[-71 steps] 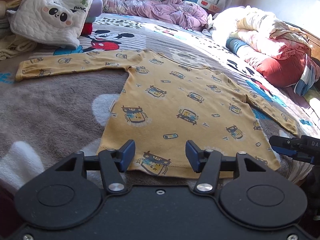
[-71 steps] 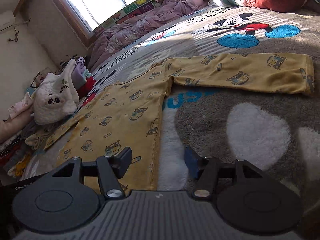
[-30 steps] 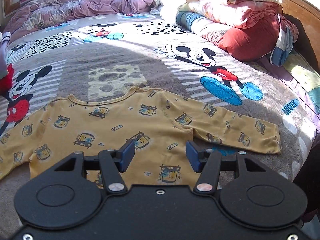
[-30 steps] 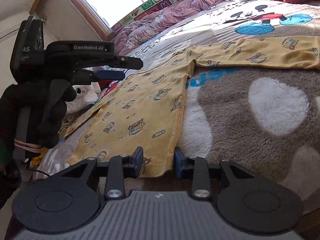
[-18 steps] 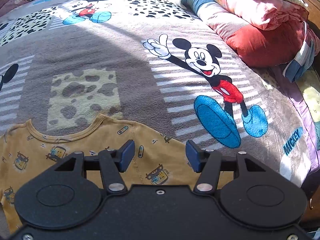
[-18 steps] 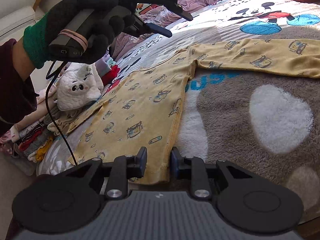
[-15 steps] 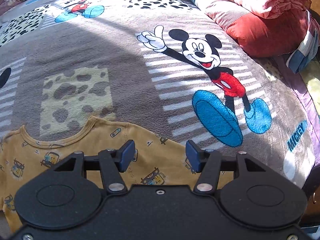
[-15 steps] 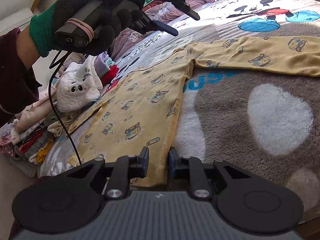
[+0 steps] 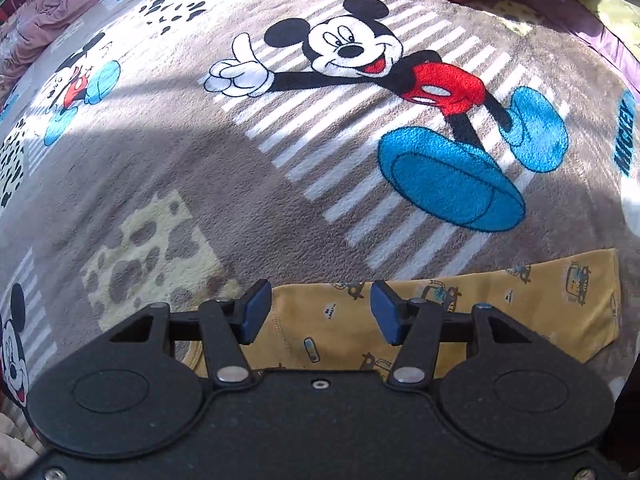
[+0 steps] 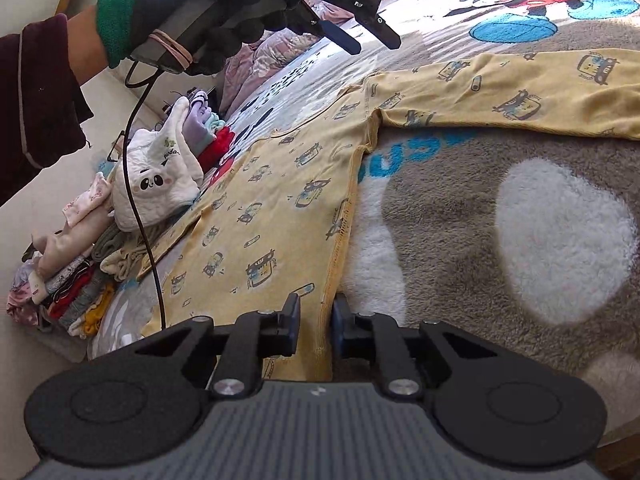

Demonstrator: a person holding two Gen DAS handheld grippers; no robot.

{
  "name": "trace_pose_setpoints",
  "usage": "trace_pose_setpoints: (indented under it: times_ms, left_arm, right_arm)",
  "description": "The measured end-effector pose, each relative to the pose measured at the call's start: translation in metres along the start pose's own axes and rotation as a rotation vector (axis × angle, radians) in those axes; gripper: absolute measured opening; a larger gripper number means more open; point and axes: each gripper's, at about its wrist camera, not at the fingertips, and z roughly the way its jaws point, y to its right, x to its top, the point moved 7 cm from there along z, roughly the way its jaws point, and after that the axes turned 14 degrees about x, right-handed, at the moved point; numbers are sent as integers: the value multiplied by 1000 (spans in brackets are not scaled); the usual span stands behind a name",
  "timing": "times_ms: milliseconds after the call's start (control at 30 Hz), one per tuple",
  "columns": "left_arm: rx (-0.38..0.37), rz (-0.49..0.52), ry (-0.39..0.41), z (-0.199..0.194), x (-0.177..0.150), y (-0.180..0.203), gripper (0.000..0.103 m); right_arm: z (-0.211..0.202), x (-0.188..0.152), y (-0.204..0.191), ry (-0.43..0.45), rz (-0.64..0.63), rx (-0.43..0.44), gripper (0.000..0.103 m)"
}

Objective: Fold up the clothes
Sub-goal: 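Grasp the shirt side edge near a sleeve with the left gripper, then lift the side edge with the left gripper and fold it over the shirt body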

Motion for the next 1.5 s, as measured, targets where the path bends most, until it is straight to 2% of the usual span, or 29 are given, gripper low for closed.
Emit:
trace_pose_setpoints:
  times_ms: [133, 433, 467, 633, 833, 900, 967, 1033, 1167, 1300, 1500]
  left_arm:
    - [-134, 25, 37, -17, 1, 47, 54]
    - [-358, 135, 83, -79, -6, 172, 54]
    - [-361, 149, 84, -83, -6, 183, 54]
    - [-280, 207, 76, -80, -6, 225, 54]
    - [-124, 142, 17, -45, -4, 244, 54]
    - [-76, 97, 19, -38, -4, 245, 46]
    - [-61, 60, 43, -39, -4, 240, 24]
    - [-46, 23, 66, -41, -4, 235, 10]
    - [-80, -71, 106, -57, -7, 207, 8]
    - [-175, -252, 158, -83, -15, 153, 8]
    - [-295, -550, 200, -110, -55, 64, 8]
  right_arm:
    - [2, 0, 0, -4, 5, 3, 18]
    - [-1, -3, 1, 14, 0, 14, 18]
    - [-1, -3, 1, 16, 0, 15, 18]
    - [-1, -4, 1, 24, -2, 22, 18]
    - [-2, -4, 1, 28, -7, 25, 18]
    - [-2, -4, 1, 27, -9, 24, 18]
    - [-2, -4, 2, 27, -9, 25, 18]
    - [-2, -4, 2, 29, -9, 27, 18]
    - [-4, -5, 1, 30, -19, 23, 18]
    - [-7, -6, -1, 34, -33, 14, 18]
    - [-8, -7, -2, 37, -51, -1, 18]
